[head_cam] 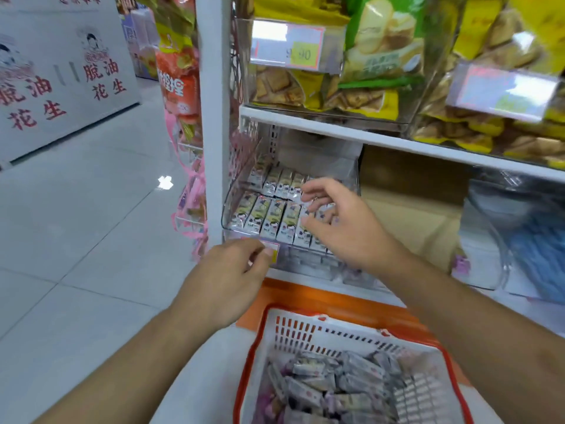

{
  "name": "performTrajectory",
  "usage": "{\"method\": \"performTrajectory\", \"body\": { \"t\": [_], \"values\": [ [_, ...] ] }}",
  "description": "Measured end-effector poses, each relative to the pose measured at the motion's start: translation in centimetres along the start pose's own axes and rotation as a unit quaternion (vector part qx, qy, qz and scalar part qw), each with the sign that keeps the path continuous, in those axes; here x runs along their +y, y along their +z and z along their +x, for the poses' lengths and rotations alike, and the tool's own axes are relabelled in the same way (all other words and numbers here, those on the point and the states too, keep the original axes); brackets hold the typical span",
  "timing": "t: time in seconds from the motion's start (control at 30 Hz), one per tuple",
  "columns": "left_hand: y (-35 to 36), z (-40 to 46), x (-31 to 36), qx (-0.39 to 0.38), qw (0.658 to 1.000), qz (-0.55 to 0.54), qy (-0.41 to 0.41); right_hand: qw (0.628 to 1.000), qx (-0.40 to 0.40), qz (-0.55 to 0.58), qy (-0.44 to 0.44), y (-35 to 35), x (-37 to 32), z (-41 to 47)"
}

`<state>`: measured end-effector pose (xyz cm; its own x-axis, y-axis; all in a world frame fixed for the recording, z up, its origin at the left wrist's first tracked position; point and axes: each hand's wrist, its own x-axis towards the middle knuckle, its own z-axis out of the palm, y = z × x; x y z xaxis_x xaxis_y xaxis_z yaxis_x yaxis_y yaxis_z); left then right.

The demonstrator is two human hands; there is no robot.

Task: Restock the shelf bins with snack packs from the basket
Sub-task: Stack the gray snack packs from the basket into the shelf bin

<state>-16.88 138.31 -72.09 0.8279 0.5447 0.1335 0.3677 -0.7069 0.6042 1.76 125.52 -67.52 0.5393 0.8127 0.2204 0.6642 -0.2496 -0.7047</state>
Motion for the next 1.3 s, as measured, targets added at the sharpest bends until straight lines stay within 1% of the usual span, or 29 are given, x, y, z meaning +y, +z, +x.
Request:
{"method": "performTrajectory", "body": {
  "t": [0.03, 0.1, 0.2, 0.27, 0.37, 0.43, 0.47, 0.57, 0.63, 0.77, 0.9, 0.97, 1.0, 1.07, 1.17, 1.27, 1.3],
  "values": [
    [1.1, -0.5, -0.2, -0.014, 1.000, 0.001, -0.008, 1.000, 0.000, 0.011, 0.000, -0.2, 0.4, -2.3],
    [3.8, -1.7, -0.6, -0.047, 0.998, -0.008, -0.033, 0.999, -0.029, 0.024, 0.020, 0.1, 1.7, -6.6],
    [8.9, -3.8, -1.9, -0.109, 0.990, -0.015, -0.086, 0.990, -0.106, 0.006, 0.090, 2.4, 6.1, -12.2],
    [12.4, -5.3, -3.3, -0.153, 0.981, 0.002, -0.121, 0.981, -0.139, -0.012, 0.133, 4.7, 9.6, -15.0],
    [16.5, -7.3, -5.3, -0.179, 0.969, -0.009, -0.167, 0.959, -0.188, -0.028, 0.208, 8.3, 13.8, -18.0],
    [18.6, -8.3, -6.5, -0.183, 0.964, -0.030, -0.192, 0.949, -0.209, -0.042, 0.232, 10.6, 16.3, -19.1],
    [19.5, -8.8, -6.9, -0.173, 0.966, -0.028, -0.191, 0.945, -0.219, -0.049, 0.238, 11.7, 17.3, -19.4],
    [21.1, -9.5, -7.4, -0.130, 0.975, 0.011, -0.179, 0.927, -0.249, -0.042, 0.275, 15.0, 20.1, -19.7],
    [21.6, -9.6, -7.7, -0.113, 0.978, 0.026, -0.176, 0.920, -0.247, -0.044, 0.300, 17.3, 21.6, -19.8],
    [22.0, -9.7, -7.8, -0.098, 0.979, 0.048, -0.171, 0.914, -0.242, -0.118, 0.303, 20.8, 23.4, -20.2],
    [22.0, -9.6, -7.5, -0.102, 0.978, 0.058, -0.175, 0.921, -0.212, -0.180, 0.275, 21.7, 23.7, -20.6],
    [21.8, -9.6, -7.4, -0.112, 0.976, 0.060, -0.178, 0.926, -0.195, -0.171, 0.274, 21.5, 23.5, -20.8],
    [21.8, -9.6, -7.5, -0.115, 0.975, 0.060, -0.179, 0.930, -0.185, -0.148, 0.282, 21.1, 23.4, -20.8],
    [21.6, -9.4, -7.4, -0.131, 0.972, 0.058, -0.185, 0.935, -0.179, -0.100, 0.291, 19.6, 22.6, -20.5],
    [20.6, -9.0, -6.7, -0.164, 0.960, 0.052, -0.222, 0.943, -0.195, -0.059, 0.263, 15.5, 19.9, -19.2],
    [18.4, -7.7, -5.2, -0.137, 0.960, 0.065, -0.235, 0.958, -0.192, -0.058, 0.203, 10.4, 16.2, -17.3],
    [17.2, -6.8, -4.0, -0.131, 0.962, 0.051, -0.235, 0.964, -0.189, -0.063, 0.175, 8.6, 14.8, -16.6]
  ]
}}
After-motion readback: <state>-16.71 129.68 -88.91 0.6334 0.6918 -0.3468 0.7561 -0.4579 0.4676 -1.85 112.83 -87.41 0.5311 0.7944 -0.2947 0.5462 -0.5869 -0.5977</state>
